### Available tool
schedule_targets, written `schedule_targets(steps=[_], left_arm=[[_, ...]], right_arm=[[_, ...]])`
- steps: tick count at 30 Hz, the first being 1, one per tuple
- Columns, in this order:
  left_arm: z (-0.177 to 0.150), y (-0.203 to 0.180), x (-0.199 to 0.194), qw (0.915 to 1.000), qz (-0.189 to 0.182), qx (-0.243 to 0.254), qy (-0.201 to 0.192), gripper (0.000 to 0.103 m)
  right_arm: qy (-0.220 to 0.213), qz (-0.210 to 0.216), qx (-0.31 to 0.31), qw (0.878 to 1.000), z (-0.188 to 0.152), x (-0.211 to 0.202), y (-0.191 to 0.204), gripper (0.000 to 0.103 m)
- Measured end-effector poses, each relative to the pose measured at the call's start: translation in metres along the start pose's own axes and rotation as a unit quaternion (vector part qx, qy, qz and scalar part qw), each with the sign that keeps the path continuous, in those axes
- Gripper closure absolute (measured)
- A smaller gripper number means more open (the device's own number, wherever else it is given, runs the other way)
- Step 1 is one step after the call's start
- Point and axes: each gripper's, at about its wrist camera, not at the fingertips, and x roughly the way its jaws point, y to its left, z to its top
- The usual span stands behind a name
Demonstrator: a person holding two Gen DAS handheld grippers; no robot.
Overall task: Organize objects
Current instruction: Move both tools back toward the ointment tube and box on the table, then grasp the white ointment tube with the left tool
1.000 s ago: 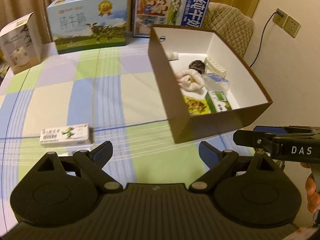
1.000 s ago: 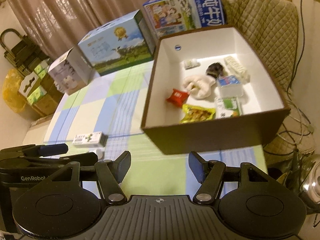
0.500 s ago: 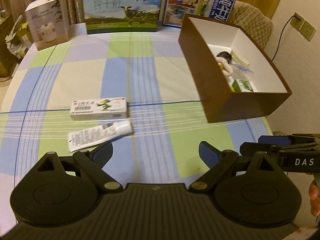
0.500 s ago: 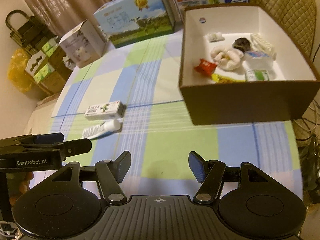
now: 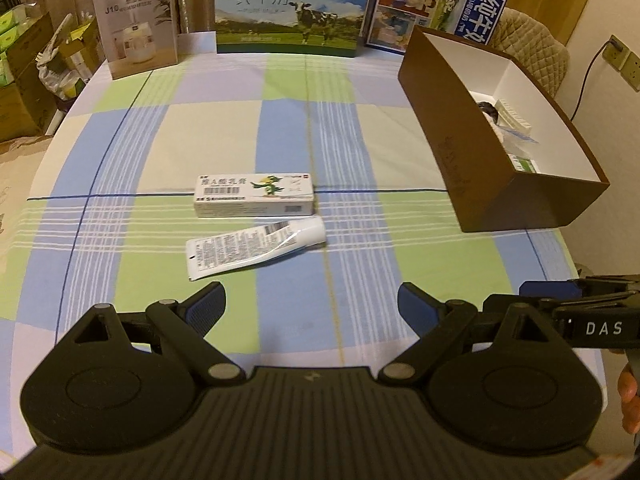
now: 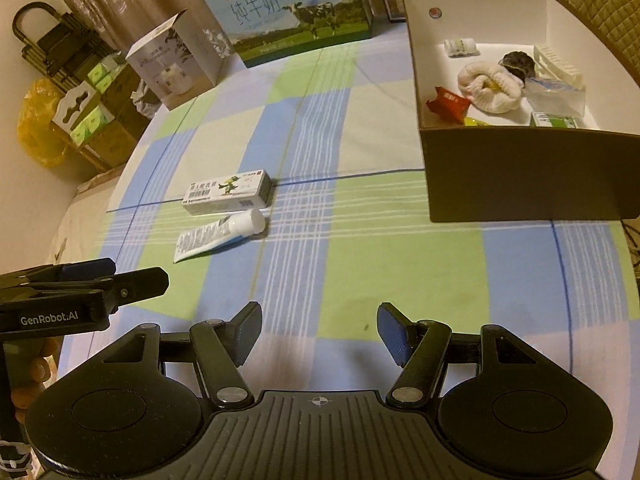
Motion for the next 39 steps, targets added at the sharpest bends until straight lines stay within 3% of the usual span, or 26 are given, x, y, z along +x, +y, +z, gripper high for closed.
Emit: schedule_targets(steps=[13, 25, 31, 39], left_arm=[[-0.004, 0.022, 0.01, 0.9997, 0.003, 0.023, -0.009, 0.012], [0.003, 0.042, 0.058, 0.9955, 0.002, 0.094, -0.011, 0.013], [0.015, 0.052, 0.094, 0.9885, -0.024, 0.149, -0.004, 0.014], [0.029, 0.053, 0.131, 0.9731, -0.063, 0.222, 0.01, 0.02]], right_arm=[[0.001, -0.021, 0.031, 0.999, -0.004, 0.018, 0.002, 0.042], [0.002, -0.059, 0.088, 0.994, 0.001, 0.028, -0.024, 0.042], [0.006, -0.084, 0.125, 0.989, 0.0, 0.028, -0.045, 0.042], [0.009, -0.11, 0.168, 0.98, -0.002, 0.024, -0.069, 0.042]])
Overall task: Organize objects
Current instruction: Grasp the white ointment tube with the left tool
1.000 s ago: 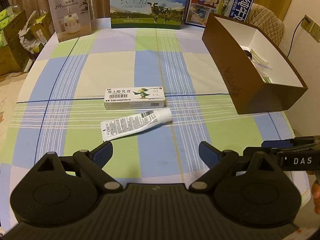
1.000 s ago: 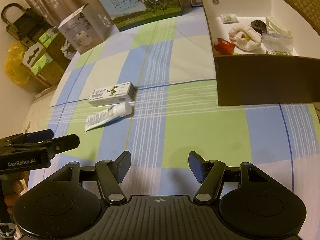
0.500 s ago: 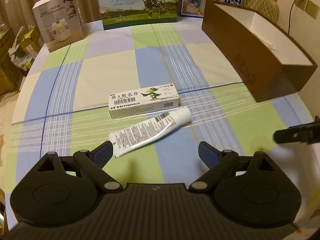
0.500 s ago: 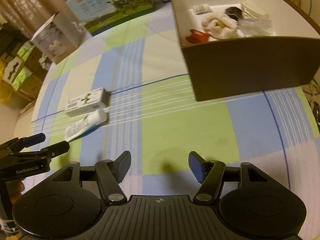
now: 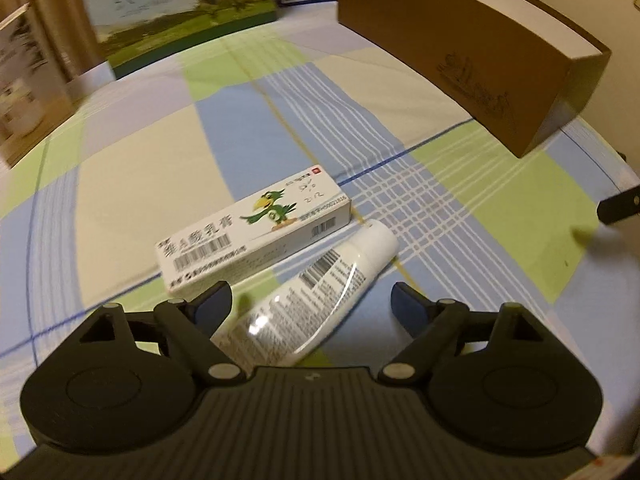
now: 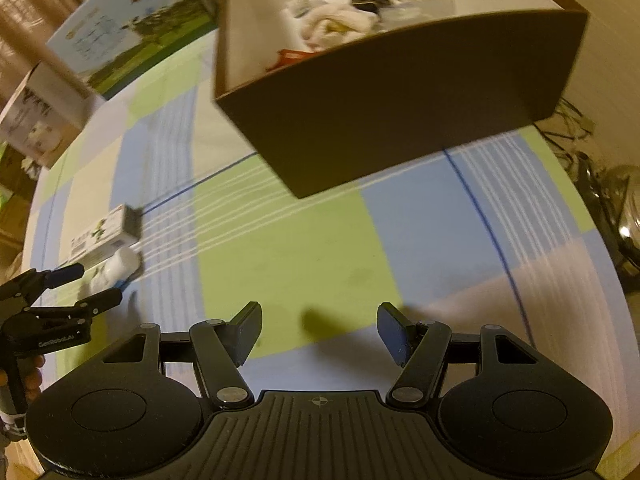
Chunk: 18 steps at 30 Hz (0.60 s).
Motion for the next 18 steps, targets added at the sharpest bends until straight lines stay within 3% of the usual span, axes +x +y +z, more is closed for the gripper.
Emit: schedule_targets(steps=[4, 6, 9, 15, 18], left_arm=[[0.005, 0.003, 0.01, 0.9996, -0.025, 0.008, 0.006, 0.03], [0.006, 0.002, 0.013, 0.9991, -0.036, 0.012, 0.017, 0.043], [0.005, -0.001, 0.013, 0.9988, -0.044, 0.01, 0.019, 0.048], [-0.003, -0.018, 0.005, 0.9976, -0.061, -0.009, 0.033, 0.049], [-0.005, -0.027, 0.002, 0.9978, -0.057, -0.01, 0.032, 0.056]], right_arm=[[0.002, -0.011, 0.013, 1.0, 0.003, 0.001, -0.008, 0.042], [0.001, -0.014, 0.016, 1.0, 0.004, 0.0, -0.011, 0.042], [0.001, -0.017, 0.018, 1.0, 0.005, -0.001, -0.012, 0.042], [0.005, -0.015, 0.014, 1.0, 0.004, -0.001, -0.011, 0.042], [0.006, -0.012, 0.011, 1.0, 0.003, 0.0, -0.008, 0.042]])
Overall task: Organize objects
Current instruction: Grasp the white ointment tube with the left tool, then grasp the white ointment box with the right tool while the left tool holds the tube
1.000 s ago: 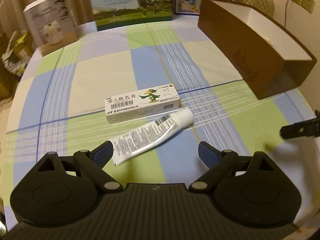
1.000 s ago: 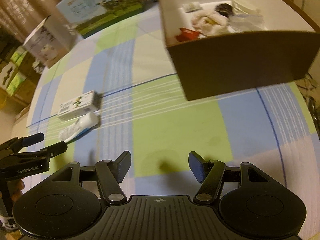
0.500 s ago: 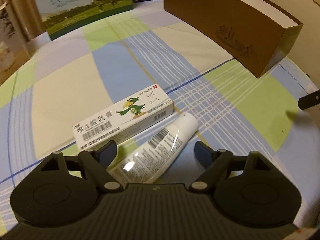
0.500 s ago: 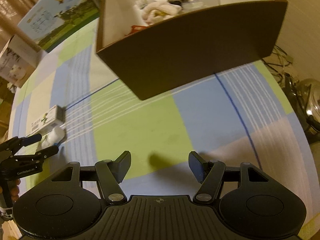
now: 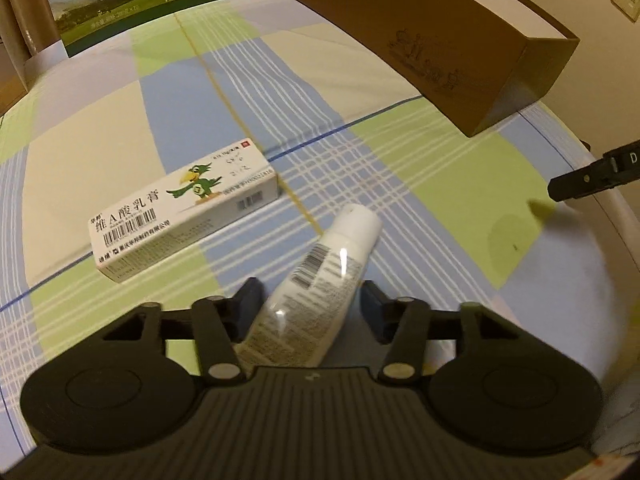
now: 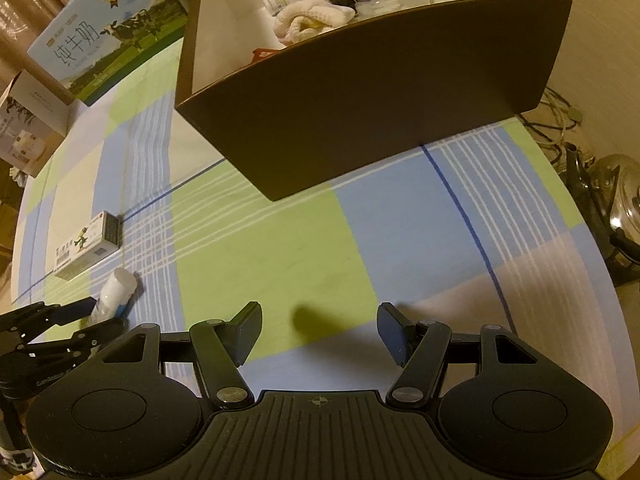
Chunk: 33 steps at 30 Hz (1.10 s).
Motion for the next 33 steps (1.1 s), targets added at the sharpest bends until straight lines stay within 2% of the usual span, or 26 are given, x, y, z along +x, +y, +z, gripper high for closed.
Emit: schedule_targets(steps=[3, 4, 5, 7, 11, 12, 18, 23, 27, 30, 33], left_arm=[[0.0, -0.004, 0.0, 1.0, 0.001, -0.006, 0.001, 0.058], [0.0, -0.005, -0.001, 1.0, -0.004, -0.002, -0.001, 0.057], [0.0, -0.007, -0.001, 1.0, -0.006, 0.005, -0.003, 0.052], [0.001, -0.01, 0.0, 0.9998, -0.004, 0.018, -0.002, 0.05], [0.006, -0.012, 0.006, 0.9997, 0.001, 0.024, -0.003, 0.055], [0.007, -0.013, 0.007, 0.9997, 0.005, 0.024, -0.004, 0.063], [-0.001, -0.015, 0.002, 0.9997, 0.022, 0.006, -0.004, 0.066], [-0.021, -0.009, -0.011, 0.9982, 0.041, -0.043, -0.003, 0.068], [-0.043, 0.004, -0.025, 0.9934, 0.068, -0.093, -0.003, 0.069], [-0.06, 0.018, -0.037, 0.9862, 0.099, -0.133, -0.003, 0.07], [-0.073, 0.039, -0.047, 0.9738, 0.136, -0.183, -0.003, 0.07]], right_arm=[[0.001, 0.002, -0.003, 1.0, -0.002, 0.0, 0.0, 0.042], [0.001, 0.003, -0.004, 1.0, -0.002, 0.0, 0.0, 0.042], [0.001, 0.003, -0.004, 1.0, -0.003, -0.001, 0.0, 0.042], [-0.001, 0.002, -0.002, 1.0, -0.003, -0.002, -0.002, 0.042], [-0.004, 0.002, -0.001, 1.0, -0.005, -0.005, -0.004, 0.042], [-0.005, 0.002, 0.0, 1.0, -0.006, -0.006, -0.005, 0.042], [-0.004, 0.006, -0.007, 1.0, -0.011, -0.007, -0.006, 0.042], [0.001, 0.032, -0.05, 0.998, -0.016, -0.003, 0.012, 0.042], [0.002, 0.057, -0.114, 0.992, -0.019, 0.002, 0.042, 0.042], [0.003, 0.082, -0.164, 0.983, -0.021, 0.007, 0.066, 0.042], [0.005, 0.116, -0.211, 0.971, -0.021, 0.013, 0.09, 0.042]])
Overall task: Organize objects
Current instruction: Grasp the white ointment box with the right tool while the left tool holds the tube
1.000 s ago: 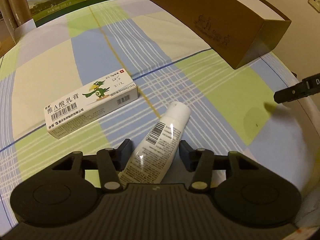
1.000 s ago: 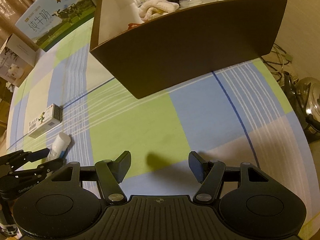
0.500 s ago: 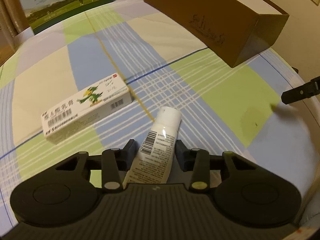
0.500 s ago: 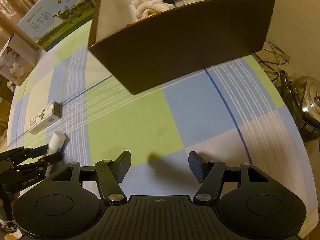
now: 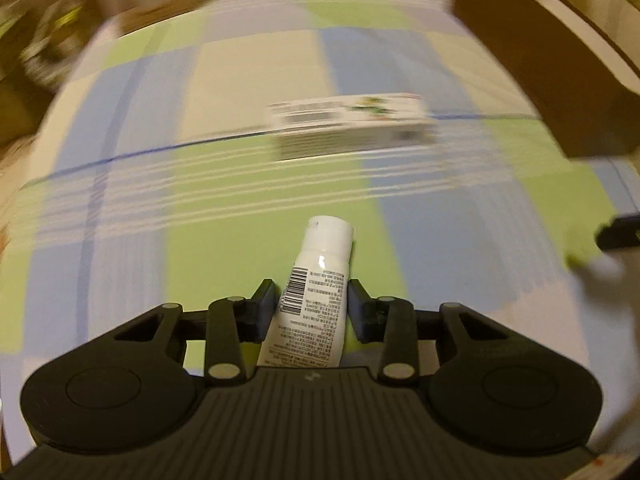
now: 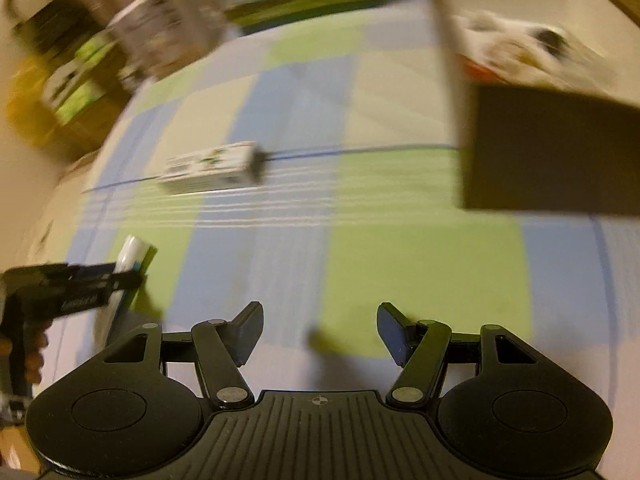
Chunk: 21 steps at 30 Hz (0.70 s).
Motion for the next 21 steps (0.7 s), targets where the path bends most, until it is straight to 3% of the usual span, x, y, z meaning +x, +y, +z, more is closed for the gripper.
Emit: schedule_targets(steps=[3, 9, 15, 21], left_arm=[[-0.003, 0.025, -0.004, 0.998, 0.037, -0.052, -0.004, 0.07], [-0.005, 0.062, -0.004, 0.9882, 0.086, -0.126, -0.001, 0.07], [-0.003, 0.074, -0.005, 0.9833, 0.095, -0.155, 0.001, 0.07], [-0.002, 0.073, -0.005, 0.9813, 0.096, -0.167, 0.002, 0.07]], right_arm=[[-0.008, 0.029, -0.042, 0.999, 0.007, 0.01, 0.017, 0.042], [-0.029, 0.042, -0.124, 0.991, 0.038, 0.038, 0.042, 0.042], [-0.057, 0.082, -0.175, 0.979, 0.082, 0.07, 0.06, 0.042], [-0.052, 0.091, -0.249, 0.963, 0.111, 0.113, 0.078, 0.042]])
